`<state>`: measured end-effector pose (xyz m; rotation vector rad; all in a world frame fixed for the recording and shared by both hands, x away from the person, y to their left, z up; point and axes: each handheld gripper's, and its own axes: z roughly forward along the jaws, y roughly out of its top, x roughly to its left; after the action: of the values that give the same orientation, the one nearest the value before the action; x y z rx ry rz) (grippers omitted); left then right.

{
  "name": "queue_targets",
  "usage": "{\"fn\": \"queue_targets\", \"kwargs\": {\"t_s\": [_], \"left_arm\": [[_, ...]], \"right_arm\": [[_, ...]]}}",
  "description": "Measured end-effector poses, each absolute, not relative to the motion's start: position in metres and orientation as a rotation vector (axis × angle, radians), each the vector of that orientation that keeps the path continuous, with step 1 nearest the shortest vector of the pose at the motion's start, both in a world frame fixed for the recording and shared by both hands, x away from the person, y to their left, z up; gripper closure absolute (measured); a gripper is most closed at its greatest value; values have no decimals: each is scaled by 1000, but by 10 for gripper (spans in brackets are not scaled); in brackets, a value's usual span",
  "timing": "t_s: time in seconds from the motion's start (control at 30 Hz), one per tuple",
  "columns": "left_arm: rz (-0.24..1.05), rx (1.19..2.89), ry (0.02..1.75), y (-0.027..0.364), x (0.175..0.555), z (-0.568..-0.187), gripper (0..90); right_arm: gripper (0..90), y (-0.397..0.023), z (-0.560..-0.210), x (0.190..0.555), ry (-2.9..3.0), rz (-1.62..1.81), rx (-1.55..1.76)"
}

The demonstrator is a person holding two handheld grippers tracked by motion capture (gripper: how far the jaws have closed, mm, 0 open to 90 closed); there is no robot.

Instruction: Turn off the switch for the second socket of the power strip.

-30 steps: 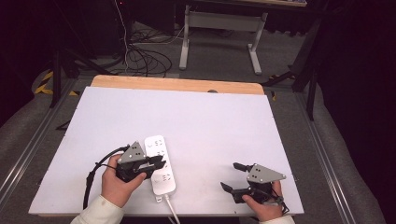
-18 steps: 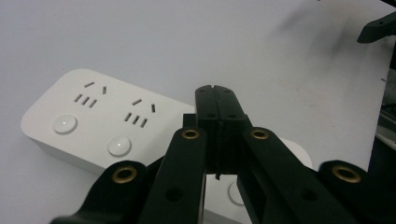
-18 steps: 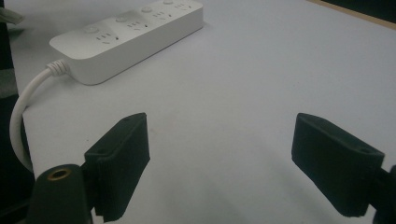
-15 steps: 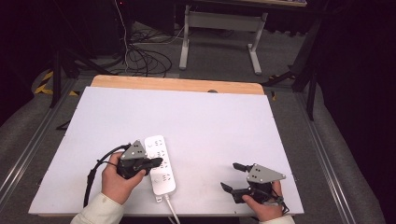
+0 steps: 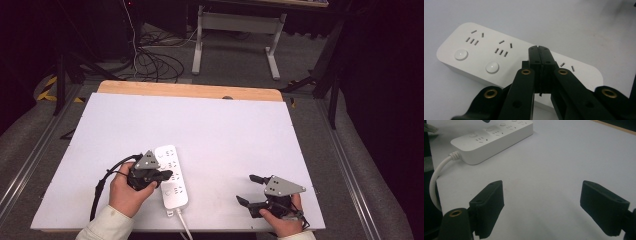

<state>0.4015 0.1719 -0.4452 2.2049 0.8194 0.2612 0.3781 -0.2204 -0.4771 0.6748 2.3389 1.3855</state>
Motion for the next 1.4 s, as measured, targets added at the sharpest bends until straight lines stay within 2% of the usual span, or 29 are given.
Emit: {"fn": "queue_targets", "kwargs": {"t_s": [0.5,1.4], "left_arm": [[264,2296,870,169,406,-449,899],[288,2325,877,166,405,-453,900]], "right_arm": [[195,-220,-478,379,2345,1382,676],[194,-220,-478,378,2348,1378,673]]}}
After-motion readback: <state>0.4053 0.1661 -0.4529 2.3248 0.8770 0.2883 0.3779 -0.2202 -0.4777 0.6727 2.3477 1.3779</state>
